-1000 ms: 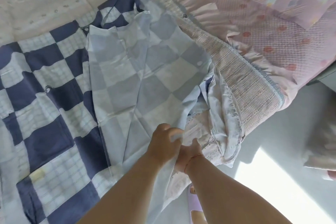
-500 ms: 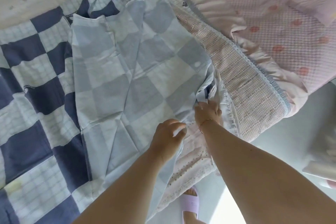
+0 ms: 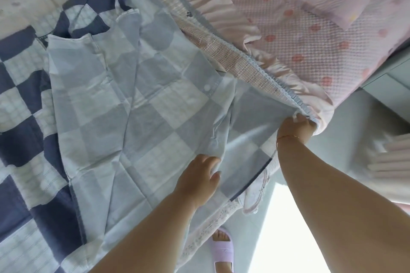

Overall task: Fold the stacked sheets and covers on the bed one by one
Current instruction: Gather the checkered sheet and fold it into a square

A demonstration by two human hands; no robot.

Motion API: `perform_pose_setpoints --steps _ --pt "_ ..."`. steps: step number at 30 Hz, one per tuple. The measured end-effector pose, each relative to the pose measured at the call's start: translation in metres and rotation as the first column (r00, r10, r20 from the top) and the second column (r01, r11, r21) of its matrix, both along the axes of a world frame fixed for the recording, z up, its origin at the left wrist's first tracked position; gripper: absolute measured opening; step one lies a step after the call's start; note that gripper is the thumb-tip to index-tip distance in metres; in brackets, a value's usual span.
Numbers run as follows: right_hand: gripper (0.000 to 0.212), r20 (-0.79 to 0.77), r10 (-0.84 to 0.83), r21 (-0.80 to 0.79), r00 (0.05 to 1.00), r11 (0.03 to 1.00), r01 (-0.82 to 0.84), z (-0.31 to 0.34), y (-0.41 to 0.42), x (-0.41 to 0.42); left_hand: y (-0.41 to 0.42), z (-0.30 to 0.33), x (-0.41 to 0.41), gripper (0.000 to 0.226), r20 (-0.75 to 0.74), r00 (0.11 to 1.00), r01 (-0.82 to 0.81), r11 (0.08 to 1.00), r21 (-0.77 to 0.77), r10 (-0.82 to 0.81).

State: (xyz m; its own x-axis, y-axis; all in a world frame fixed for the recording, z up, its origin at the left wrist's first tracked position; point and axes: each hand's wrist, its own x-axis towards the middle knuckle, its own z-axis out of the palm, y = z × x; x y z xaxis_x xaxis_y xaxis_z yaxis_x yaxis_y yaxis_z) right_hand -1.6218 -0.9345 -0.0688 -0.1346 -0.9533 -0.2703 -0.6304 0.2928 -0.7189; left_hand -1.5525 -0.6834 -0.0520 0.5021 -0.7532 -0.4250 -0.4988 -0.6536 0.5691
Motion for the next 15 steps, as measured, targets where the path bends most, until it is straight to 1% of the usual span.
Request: perform_pose_setpoints --steps 2,3,5,6,7,8,9,10,13,15 --pt "0.041 0.091 0.007 0.071 0.996 0.997 -0.014 0.004 -0.002 0.000 0.000 -0.001 -0.003 0.040 -0.068 0.998 -0.014 1.000 0.019 0.015" --pt "0.044 0.154 0.044 0.134 0.987 0.989 -0.065 0.007 0.002 0.003 0.001 -0.003 -0.004 0.040 -0.090 0.996 -0.018 0.999 0.027 0.021" --pt "0.048 0.234 0.177 0.268 0.956 0.933 -0.239 0.007 0.015 0.004 0.004 -0.006 -0.006 0.040 -0.110 0.993 -0.027 0.999 0.032 0.031" --pt "0.047 0.244 0.253 0.296 0.936 0.900 -0.320 0.007 0.021 0.003 0.006 -0.007 -0.007 0.040 -0.116 0.993 -0.032 0.999 0.031 0.036" --pt "0.045 0.204 0.335 0.292 0.920 0.876 -0.384 0.004 0.026 0.001 0.008 -0.008 -0.007 0.040 -0.123 0.992 -0.037 0.999 0.028 0.040" --pt "0.041 0.129 0.406 0.266 0.905 0.865 -0.425 0.000 0.030 -0.001 0.010 -0.010 -0.008 0.039 -0.132 0.990 -0.042 0.999 0.029 0.046" --pt "0.039 0.029 0.442 0.239 0.897 0.868 -0.435 -0.002 0.031 -0.004 0.013 -0.011 -0.009 0.038 -0.134 0.990 -0.047 0.999 0.026 0.051" --pt "0.040 -0.063 0.435 0.208 0.898 0.886 -0.415 -0.004 0.029 -0.008 0.017 -0.012 -0.009 0.038 -0.135 0.989 -0.054 0.998 0.024 0.057" --pt "0.047 -0.204 0.279 0.185 0.939 0.952 -0.243 -0.002 0.012 -0.022 0.027 -0.014 -0.008 0.038 -0.128 0.988 -0.084 0.996 0.020 0.086" --pt "0.042 -0.323 0.205 0.165 0.924 0.974 -0.158 -0.001 0.001 -0.035 0.032 -0.014 -0.008 0.040 -0.129 0.986 -0.109 0.994 0.007 0.109"
